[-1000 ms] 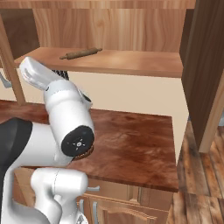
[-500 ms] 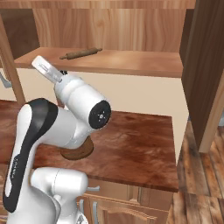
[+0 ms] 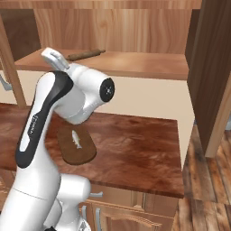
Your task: Open the cabinet, retrieve the rolling pin, and place it next to the meat on the cutting board to prepare for tenderizing.
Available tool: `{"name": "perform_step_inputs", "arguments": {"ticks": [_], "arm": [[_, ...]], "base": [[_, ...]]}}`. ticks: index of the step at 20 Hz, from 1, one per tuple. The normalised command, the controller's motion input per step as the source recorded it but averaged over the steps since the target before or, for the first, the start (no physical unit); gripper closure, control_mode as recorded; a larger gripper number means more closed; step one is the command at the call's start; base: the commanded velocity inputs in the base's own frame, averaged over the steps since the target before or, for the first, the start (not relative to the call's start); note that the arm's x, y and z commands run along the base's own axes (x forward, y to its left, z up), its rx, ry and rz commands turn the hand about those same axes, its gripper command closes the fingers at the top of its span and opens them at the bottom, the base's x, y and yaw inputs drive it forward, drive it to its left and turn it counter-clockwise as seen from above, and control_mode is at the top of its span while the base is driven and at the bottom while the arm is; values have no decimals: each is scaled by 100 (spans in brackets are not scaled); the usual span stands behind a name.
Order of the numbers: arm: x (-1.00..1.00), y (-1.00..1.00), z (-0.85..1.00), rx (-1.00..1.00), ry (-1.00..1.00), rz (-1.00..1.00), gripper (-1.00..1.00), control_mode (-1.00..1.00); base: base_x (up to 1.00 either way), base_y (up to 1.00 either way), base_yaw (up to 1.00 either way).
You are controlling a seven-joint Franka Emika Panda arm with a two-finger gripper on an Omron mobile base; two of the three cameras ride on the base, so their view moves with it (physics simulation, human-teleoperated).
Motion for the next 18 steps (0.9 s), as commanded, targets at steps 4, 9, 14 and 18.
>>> {"name": "perform_step_inputs", "arguments": {"ticks": [4,9,14,18], "arm": [[50,55,-6,0,5,16,-100,-100],[31,74,-6,0,2,16,-100,-100],[18,81,-5,0,1,16,-100,-100],[0,94,-6,0,1,17,-100,-100]], "base": [[0,0,0],[0,0,0],[0,0,0],[0,0,0]]}}
